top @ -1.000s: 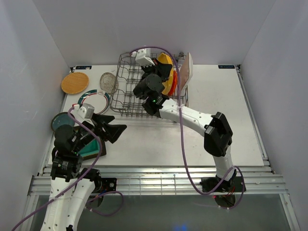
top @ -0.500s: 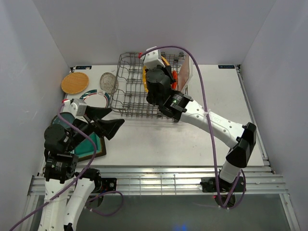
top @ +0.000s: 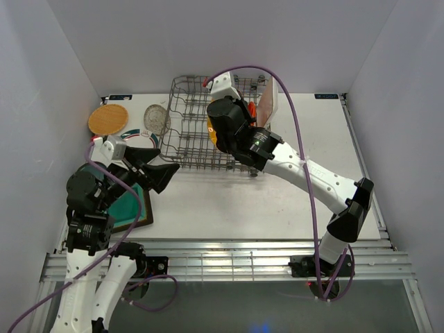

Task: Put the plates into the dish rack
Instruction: Insert the plate into the dish rack.

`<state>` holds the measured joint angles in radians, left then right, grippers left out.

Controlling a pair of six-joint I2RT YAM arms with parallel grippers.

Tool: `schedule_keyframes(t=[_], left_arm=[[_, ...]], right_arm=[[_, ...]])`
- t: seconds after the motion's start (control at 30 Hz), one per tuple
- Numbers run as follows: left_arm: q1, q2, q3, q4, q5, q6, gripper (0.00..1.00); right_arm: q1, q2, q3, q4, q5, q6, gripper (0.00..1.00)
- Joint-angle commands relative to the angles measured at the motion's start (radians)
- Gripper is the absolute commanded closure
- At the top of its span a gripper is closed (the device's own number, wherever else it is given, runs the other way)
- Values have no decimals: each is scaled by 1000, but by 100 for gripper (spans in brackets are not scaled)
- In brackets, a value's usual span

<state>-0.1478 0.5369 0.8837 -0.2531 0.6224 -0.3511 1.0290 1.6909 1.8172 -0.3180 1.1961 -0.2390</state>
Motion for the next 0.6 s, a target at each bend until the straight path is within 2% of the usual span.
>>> schedule_keyframes(t=[0.0, 0.2, 0.4, 0.5, 0.57], left_arm=[[-3, 54, 35, 29, -26, 18, 2], [-18, 81, 57, 58, -107, 40, 6], [-61, 90, 54, 61, -187, 47, 2], [-134, 110, 44, 75, -261, 52, 2], [-248, 141, 52, 77, -335, 70, 2]], right_arm=[[-14, -76, 67, 99, 17, 47, 92], [-23, -69, 74, 89, 11, 49, 92], [-29, -65, 85, 73, -1, 58, 92], [-30, -66, 88, 65, -3, 63, 92], [-30, -69, 88, 60, -4, 64, 92]])
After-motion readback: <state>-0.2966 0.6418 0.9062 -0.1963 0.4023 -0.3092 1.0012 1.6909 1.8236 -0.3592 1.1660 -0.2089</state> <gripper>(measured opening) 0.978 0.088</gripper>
